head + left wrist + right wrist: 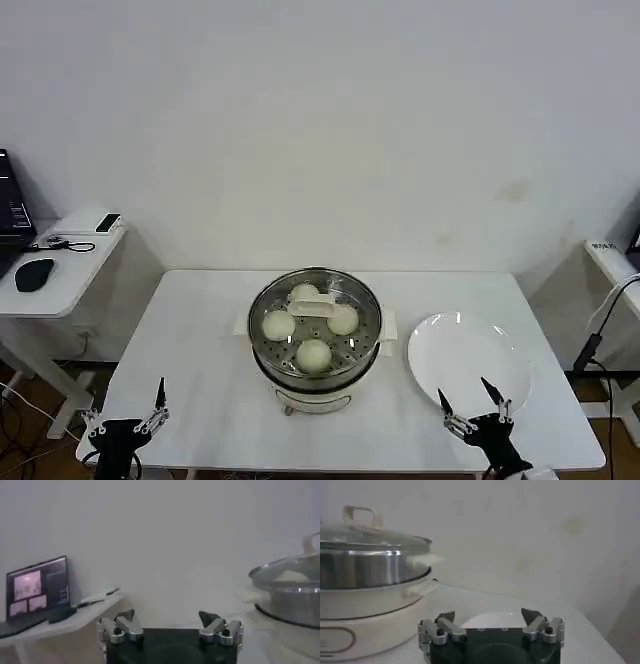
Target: Take steamed baozi put them in steamer then cover it.
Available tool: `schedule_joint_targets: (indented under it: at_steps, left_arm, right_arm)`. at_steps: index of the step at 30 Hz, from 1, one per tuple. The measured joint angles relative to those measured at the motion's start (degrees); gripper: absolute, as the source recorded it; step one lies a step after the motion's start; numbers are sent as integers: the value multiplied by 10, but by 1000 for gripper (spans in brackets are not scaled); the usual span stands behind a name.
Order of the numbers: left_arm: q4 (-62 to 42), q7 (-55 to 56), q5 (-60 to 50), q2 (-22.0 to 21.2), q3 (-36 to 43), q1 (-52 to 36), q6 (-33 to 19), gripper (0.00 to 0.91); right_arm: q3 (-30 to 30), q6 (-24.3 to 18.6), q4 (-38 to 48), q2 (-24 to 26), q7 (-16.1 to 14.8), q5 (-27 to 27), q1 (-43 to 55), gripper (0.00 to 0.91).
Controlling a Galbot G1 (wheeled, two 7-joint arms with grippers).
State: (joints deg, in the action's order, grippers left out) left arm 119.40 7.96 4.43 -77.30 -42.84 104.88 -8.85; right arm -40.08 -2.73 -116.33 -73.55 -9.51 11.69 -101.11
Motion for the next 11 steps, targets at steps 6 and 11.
schedule_joint_targets:
  at_steps: [6, 11]
  left_arm:
    - [1, -5, 10, -3, -7, 9, 1, 907]
    - [-2, -5, 12, -4, -7, 8, 1, 907]
  right_arm:
    - [13, 4, -2, -1, 12, 2, -1, 907]
    - [18, 4, 0, -4, 22, 1, -1, 907]
